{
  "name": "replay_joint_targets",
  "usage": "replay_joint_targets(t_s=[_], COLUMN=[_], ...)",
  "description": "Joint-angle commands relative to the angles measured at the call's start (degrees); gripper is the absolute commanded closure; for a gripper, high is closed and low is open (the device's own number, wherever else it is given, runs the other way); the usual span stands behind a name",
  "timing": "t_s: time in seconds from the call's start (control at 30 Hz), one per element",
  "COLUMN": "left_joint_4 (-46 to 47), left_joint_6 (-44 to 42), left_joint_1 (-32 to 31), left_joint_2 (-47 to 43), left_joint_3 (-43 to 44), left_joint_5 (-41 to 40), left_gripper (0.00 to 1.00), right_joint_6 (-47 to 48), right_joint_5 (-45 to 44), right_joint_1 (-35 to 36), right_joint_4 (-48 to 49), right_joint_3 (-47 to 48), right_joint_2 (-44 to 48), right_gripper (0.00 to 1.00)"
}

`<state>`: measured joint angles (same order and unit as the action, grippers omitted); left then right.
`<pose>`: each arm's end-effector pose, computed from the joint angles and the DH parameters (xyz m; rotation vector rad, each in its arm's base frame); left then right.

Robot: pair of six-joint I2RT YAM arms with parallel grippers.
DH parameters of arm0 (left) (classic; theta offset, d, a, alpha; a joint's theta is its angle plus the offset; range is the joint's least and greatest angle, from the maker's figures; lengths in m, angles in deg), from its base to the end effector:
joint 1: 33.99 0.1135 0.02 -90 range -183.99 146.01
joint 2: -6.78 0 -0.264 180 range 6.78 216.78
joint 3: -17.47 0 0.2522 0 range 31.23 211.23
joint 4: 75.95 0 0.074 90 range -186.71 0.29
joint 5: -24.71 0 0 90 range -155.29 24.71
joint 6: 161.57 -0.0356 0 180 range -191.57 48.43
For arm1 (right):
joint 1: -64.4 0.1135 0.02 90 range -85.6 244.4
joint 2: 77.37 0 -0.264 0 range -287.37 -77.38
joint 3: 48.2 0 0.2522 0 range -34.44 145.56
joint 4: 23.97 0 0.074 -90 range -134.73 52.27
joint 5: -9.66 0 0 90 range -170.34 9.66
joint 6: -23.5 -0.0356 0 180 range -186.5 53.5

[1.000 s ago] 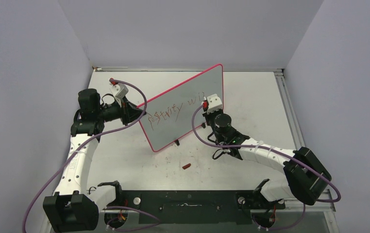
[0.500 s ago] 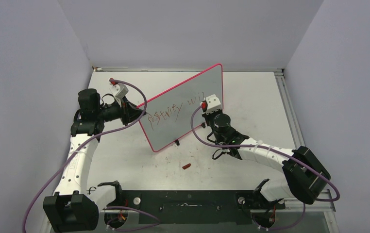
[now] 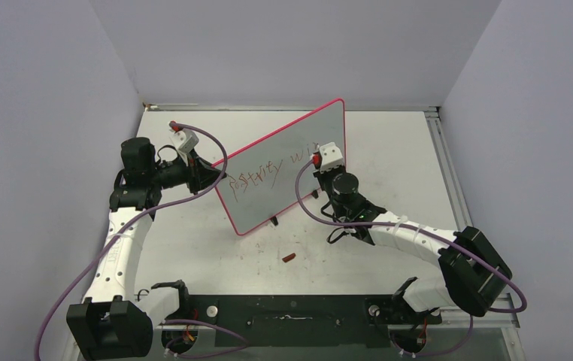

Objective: Write a sentence on the whiteboard

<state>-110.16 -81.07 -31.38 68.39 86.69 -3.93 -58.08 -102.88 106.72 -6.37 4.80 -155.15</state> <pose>0.2271 -0.0209 0.3384 0.7552 1.7311 -0.9307 0.2304 0.1913 0.2525 -0.4482 1.6271 0.1105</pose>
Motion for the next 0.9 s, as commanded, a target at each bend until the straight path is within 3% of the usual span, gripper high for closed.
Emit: replay_joint_targets(t_s=[0.0,0.87], left_joint_4=[-2.7,-2.6], left_joint_6=[-3.7,-3.6], left_joint_1=[-0.2,-0.1], left_joint_2=[0.2,0.1], left_joint_3=[0.9,0.8], left_joint_5=[0.1,0.2], left_gripper=[1.00,1.00], right_joint_6=[0.5,-4.2], right_joint_5=[0.6,2.2], right_joint_1=[-1.0,-3.0], right_joint_4=[4.5,2.1], right_joint_3=[2.8,-1.7], right_joint_2=[0.0,-1.1], right_gripper=[0.95,0.95])
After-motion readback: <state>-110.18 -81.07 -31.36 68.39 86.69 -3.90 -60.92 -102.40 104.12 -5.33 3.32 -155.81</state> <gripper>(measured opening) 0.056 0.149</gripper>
